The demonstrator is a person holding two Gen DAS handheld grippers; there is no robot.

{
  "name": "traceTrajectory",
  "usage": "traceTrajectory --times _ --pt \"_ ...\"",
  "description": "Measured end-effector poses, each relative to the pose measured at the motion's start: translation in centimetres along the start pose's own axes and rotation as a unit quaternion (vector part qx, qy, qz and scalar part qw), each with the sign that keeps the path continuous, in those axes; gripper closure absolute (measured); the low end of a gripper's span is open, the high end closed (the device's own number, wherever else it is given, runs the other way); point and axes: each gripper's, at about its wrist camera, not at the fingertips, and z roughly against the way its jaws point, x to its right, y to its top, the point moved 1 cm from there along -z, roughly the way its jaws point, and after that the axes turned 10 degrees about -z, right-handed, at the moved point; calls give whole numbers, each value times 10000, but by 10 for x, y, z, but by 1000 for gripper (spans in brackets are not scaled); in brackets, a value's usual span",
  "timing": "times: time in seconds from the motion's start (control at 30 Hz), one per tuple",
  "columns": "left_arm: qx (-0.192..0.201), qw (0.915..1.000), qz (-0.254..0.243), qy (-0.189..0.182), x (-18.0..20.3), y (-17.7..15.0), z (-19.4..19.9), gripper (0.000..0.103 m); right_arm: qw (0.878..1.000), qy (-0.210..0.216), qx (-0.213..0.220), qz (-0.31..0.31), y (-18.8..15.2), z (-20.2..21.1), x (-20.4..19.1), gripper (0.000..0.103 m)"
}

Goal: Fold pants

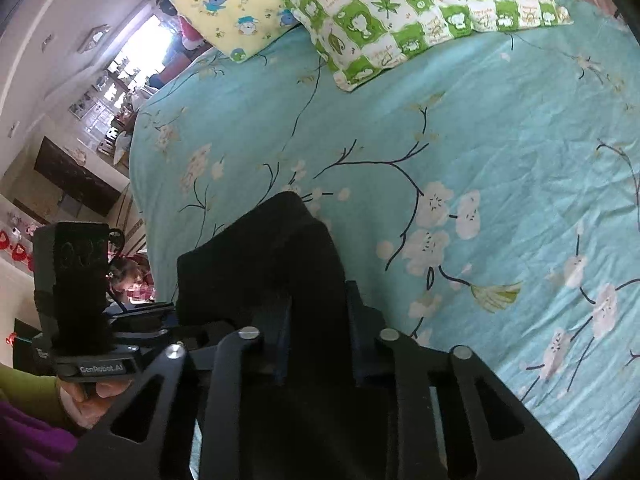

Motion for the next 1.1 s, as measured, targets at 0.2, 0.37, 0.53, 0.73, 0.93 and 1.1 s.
traceTrajectory --times 0.2,0.37,0.53,0.73,0.93,1.1 --pt "166 9996 -178 -121 20 4 21 87 9996 21 277 56 -7 23 -9 84" --pt "368 9976 -518 -280 52 6 44 87 9974 209 689 -28 -16 59 -13 85" --pt "526 9940 -839 -466 86 6 62 87 9929 255 1164 -25 -29 96 -19 85" --pt "575 9876 -1277 -715 132 -4 76 87 9847 350 1701 -168 -58 140 -16 85" --pt "538 9791 -1741 -899 174 -23 84 87 9756 461 2095 -471 -89 173 -5 85" --pt "451 9709 -2109 -1046 208 -43 88 87 9650 522 2482 -670 -119 198 4 85"
